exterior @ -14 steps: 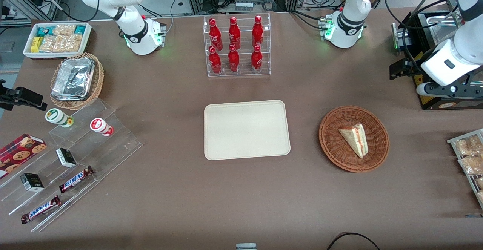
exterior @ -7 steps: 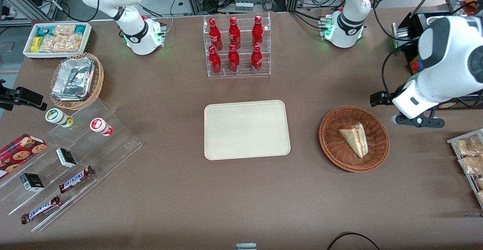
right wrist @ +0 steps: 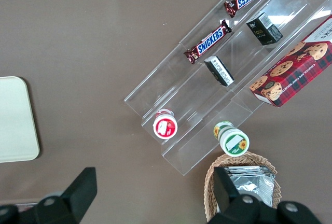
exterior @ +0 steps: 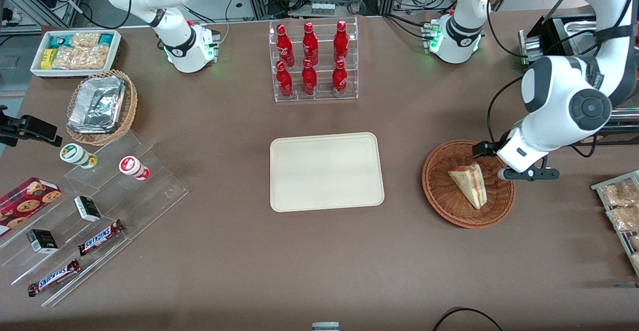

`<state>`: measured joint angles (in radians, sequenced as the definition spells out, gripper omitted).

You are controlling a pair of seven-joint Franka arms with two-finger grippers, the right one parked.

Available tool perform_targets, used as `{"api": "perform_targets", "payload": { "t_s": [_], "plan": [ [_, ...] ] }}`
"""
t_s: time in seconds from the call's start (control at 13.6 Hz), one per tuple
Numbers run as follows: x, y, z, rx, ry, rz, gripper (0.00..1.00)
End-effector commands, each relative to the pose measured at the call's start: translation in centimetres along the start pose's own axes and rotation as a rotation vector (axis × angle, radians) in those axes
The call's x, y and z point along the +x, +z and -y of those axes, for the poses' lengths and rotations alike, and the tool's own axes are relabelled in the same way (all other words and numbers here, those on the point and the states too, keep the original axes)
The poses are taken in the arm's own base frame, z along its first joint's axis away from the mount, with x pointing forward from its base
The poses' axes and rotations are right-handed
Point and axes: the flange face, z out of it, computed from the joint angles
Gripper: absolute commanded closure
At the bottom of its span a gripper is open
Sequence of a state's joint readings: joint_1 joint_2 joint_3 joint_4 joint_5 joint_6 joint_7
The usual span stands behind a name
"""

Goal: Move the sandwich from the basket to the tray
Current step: 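Move the left gripper over the wrapped sandwich in the wicker basket, then lower the left gripper onto the sandwich and close it on the wrapper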

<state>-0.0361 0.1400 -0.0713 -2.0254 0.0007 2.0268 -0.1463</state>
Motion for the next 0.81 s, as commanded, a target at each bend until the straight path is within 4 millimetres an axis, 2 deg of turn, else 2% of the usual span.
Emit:
{"api": "perform_targets", "payload": {
  "t_s": [0.0, 0.37, 0.52, 0.74],
  "plan": [
    [0.0, 0.8, -1.0, 0.012, -0.088, -0.023, 0.00],
    [-0.7, 4.1, -0.8, -0.028, -0.421, -0.109, 0.00],
    [-1.0, 5.0, -0.5, -0.038, -0.457, -0.127, 0.00],
    [-0.2, 6.1, -0.5, -0.055, -0.512, -0.151, 0.00]
  ]
}}
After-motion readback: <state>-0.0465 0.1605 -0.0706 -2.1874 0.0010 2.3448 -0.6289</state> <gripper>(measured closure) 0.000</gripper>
